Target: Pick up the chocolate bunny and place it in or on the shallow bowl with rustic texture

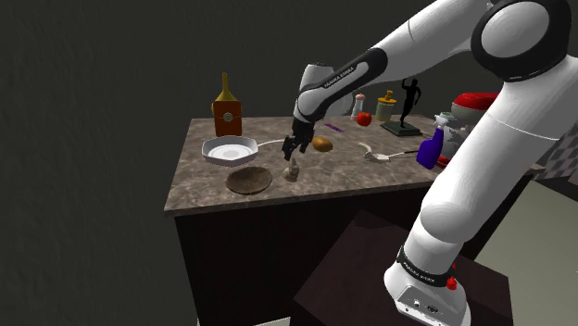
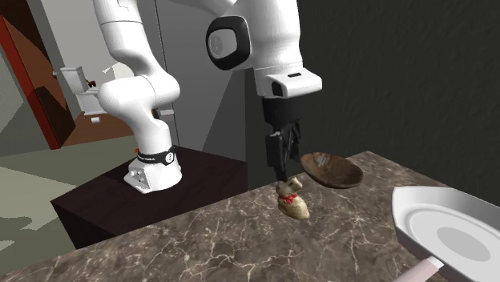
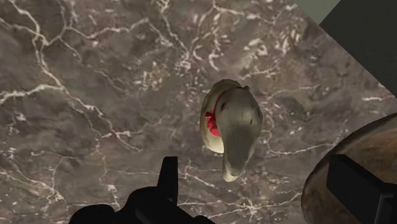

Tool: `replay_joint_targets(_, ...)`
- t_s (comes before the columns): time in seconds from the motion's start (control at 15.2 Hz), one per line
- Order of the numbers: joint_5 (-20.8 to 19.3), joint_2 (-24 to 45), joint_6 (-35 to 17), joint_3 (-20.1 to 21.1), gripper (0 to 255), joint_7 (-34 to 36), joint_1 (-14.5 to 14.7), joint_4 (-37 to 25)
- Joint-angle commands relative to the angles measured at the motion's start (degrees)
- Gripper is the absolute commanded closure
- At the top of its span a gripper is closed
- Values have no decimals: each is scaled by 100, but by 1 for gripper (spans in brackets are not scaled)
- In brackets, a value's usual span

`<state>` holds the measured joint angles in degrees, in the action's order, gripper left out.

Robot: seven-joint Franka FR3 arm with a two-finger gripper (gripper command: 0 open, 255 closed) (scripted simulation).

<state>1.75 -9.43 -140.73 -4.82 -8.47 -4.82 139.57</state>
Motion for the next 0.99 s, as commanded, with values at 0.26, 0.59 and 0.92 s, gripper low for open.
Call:
replay_joint_targets(0.26, 61, 473, -518, 6, 0, -19, 23, 43)
replay_joint_targets(0.59, 84, 584, -641, 5, 0, -35, 29, 55)
replay_joint_targets(0.92, 84, 584, -639, 5, 255, -35, 28, 54)
